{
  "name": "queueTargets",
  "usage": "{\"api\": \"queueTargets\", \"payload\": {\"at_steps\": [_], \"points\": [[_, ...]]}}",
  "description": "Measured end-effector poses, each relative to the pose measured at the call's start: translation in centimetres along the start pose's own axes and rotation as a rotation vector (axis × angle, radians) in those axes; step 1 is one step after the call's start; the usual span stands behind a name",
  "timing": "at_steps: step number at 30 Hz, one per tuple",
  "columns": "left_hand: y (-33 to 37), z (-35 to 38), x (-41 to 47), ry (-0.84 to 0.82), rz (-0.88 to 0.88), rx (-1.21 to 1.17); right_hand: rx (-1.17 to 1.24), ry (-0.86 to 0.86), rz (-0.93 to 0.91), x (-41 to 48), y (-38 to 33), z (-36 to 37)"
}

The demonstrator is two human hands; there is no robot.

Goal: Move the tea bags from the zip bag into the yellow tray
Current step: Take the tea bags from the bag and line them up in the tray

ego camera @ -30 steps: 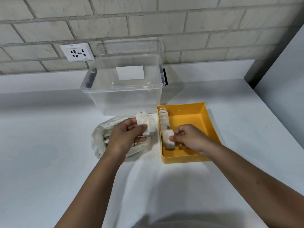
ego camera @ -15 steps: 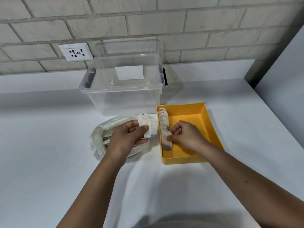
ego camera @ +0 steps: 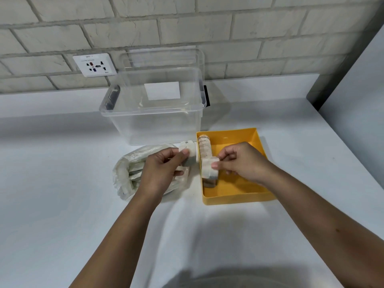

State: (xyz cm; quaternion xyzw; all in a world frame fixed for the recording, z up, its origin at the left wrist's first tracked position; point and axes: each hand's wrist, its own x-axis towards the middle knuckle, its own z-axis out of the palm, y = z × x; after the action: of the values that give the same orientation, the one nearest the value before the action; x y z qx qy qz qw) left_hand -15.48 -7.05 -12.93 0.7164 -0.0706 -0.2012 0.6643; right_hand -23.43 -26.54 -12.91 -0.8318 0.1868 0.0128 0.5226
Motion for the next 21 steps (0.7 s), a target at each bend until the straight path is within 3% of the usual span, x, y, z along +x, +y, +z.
{"api": "queueTargets", "payload": {"at_steps": [6,12,21], "points": [[-0.5,-0.5,0.0,-0.001,0.000,0.026,-0.184,-0.213,0.173,0.2,2.6,0.8],[-0.9,-0.6,0.2,-0.019,0.003,0.051,-0.240,-0.044,0.130,1.7,3.3,2.2],[-1.0,-0.5,0.2,-0.053,0.002,0.083,-0.324,0.003,0.065,1.8,3.0,2.0]]}}
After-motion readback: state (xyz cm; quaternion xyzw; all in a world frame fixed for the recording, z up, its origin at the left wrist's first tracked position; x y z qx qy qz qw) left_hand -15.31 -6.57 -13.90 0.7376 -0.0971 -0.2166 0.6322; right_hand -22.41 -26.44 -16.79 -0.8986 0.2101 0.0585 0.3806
